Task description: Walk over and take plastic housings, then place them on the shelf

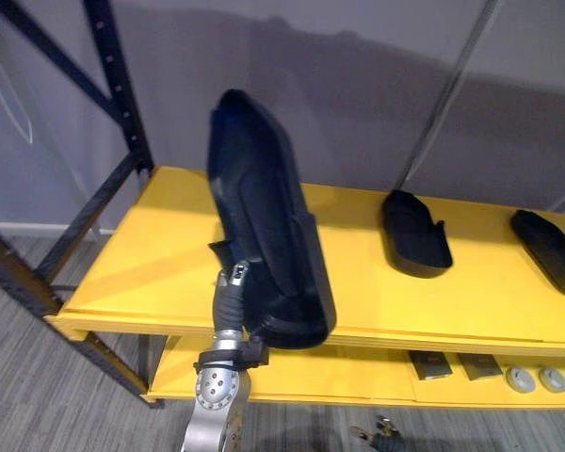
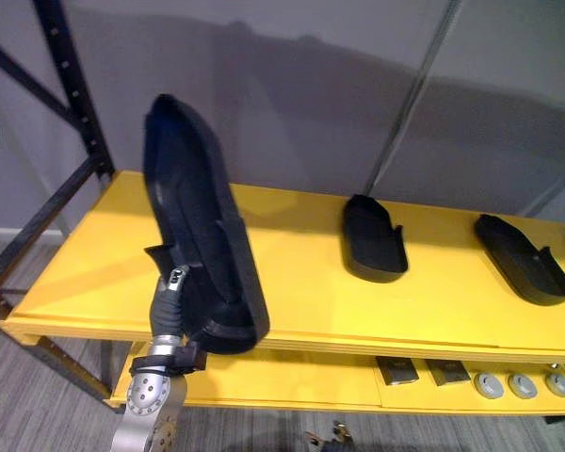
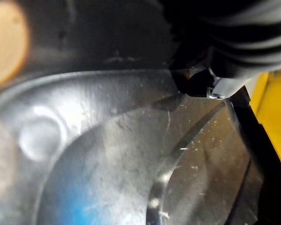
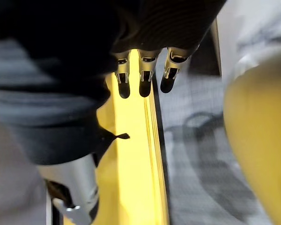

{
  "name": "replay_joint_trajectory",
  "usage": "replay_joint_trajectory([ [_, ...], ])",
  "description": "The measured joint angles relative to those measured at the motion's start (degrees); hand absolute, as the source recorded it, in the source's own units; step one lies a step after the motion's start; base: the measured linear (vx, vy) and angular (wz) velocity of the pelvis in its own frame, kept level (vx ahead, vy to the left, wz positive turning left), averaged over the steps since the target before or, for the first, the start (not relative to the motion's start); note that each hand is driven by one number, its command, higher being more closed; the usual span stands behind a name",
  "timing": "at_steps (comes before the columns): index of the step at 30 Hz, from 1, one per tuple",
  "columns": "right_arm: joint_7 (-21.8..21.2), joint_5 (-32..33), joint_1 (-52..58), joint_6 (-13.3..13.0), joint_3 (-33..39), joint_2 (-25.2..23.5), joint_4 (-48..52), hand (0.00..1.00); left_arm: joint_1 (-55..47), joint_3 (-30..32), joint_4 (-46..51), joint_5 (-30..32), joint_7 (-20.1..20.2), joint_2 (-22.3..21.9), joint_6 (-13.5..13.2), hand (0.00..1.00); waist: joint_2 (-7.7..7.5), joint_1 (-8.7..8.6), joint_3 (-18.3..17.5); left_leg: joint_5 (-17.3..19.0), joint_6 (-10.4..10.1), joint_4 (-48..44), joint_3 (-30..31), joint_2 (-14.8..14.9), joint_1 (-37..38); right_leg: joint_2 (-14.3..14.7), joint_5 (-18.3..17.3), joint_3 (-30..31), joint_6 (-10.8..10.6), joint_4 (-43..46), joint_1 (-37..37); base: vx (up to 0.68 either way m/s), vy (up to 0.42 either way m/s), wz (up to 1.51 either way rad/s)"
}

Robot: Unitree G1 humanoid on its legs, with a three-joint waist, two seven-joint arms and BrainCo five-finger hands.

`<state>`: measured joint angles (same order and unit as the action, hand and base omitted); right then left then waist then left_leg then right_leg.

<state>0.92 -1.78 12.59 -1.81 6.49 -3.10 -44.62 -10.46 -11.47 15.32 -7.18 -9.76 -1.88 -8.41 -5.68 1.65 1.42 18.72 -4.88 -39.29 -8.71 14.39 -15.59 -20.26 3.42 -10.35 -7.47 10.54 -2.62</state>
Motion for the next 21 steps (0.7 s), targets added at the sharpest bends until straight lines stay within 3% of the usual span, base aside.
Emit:
replay_joint_trajectory([
  [2,-0.02,-0.71,-1.32,0.07,0.0,-0.03,-0.08,0.0,-0.64,-0.05,0.23,0.06,0.1,0.62,0.0,1.0,-0.24,0.74,-0.14,1.94,2.72,-0.38,-3.2,-0.97,0.44,-1.41,3.3,-1.56,4.24,0.47,1.74,-0.15,0.473,-0.45],
  [3,-0.09,-0.79,-2.11,0.12,-0.05,-0.05,-0.17,0.0,-1.33,-0.06,0.24,0.15,0.14,0.61,0.01,1.0,0.02,0.73,0.05,2.36,3.88,-0.16,-4.1,-1.26,0.64,-0.91,-0.42,-0.87,2.21,5.24,3.37,-0.21,0.426,-0.33],
  [4,-0.28,-0.77,-2.28,0.11,-0.13,-0.07,-0.26,0.0,-1.92,-0.39,-0.21,0.55,0.59,0.53,0.23,1.0,-0.17,0.47,0.21,2.27,4.67,1.46,-3.99,-2.73,1.53,1.88,-7.66,2.06,-0.55,14.44,4.93,-0.18,0.289,-0.02],
  [6,-0.42,-0.76,-1.18,0.12,0.26,-0.04,-1.27,0.0,-1.83,-2.3,-1.31,0.64,1.41,0.31,0.29,1.0,-1.19,0.4,0.26,-0.39,5.19,6.78,-3.87,-7.28,3.4,8.76,-18.24,7.48,-2.1,22.0,5.48,-0.12,0.199,0.33],
  [7,-0.42,-0.66,-1.0,0.12,0.25,-0.02,-1.58,0.0,-1.81,-2.78,-1.4,0.66,1.6,0.12,0.28,1.0,-1.34,0.43,0.27,-1.32,5.56,8.37,-3.81,-8.58,3.83,10.52,-20.17,8.67,-1.87,22.03,5.42,-0.05,0.119,0.42],
  [8,-0.45,-0.51,-0.55,0.13,0.1,0.01,-1.76,0.0,-1.68,-3.54,-1.68,0.74,2.05,-0.46,0.27,1.0,-1.42,0.31,0.32,-3.14,5.97,11.11,-3.53,-10.86,4.43,13.84,-23.07,11.41,-0.28,20.22,5.05,-0.02,0.074,0.43],
  [9,-0.43,0.1,-0.32,0.12,0.12,0.04,-1.91,0.0,-1.45,-3.98,-2.31,1.33,2.64,-0.82,0.24,1.0,-1.6,0.11,0.51,-4.47,6.44,12.76,-2.79,-12.86,4.79,15.62,-24.7,12.86,3.08,16.49,3.66,-0.02,0.056,0.51],
  [11,-0.36,1.35,-0.47,0.04,0.43,0.03,-1.98,0.0,-1.42,-4.33,-3.75,2.67,3.33,-0.79,0.64,1.0,-1.05,-1.08,0.84,-5.38,6.96,13.29,-0.56,-14.04,4.75,16.14,-24.26,12.01,5.31,13.39,1.31,-0.01,0.023,0.67],
  [16,-0.45,1.47,-0.26,0.05,0.29,-0.07,-2.27,0.0,-1.37,-4.21,-4.93,3.11,4.13,-0.74,0.87,1.0,-1.67,-0.62,0.33,-6.81,7.29,13.33,2.17,-14.04,4.17,17.06,-21.98,9.22,6.25,8.85,-1.42,0.02,-0.026,0.32],
  [21,-0.44,1.56,-0.66,0.05,0.23,-0.06,-3.17,0.0,-1.29,-4.07,-5.0,4.14,5.24,-0.66,0.96,1.0,-1.52,-0.76,-0.15,-6.66,7.03,13.35,1.61,-11.89,4.15,19.23,-18.73,12.36,6.76,6.34,-2.4,0.04,-0.02,-0.13],
])
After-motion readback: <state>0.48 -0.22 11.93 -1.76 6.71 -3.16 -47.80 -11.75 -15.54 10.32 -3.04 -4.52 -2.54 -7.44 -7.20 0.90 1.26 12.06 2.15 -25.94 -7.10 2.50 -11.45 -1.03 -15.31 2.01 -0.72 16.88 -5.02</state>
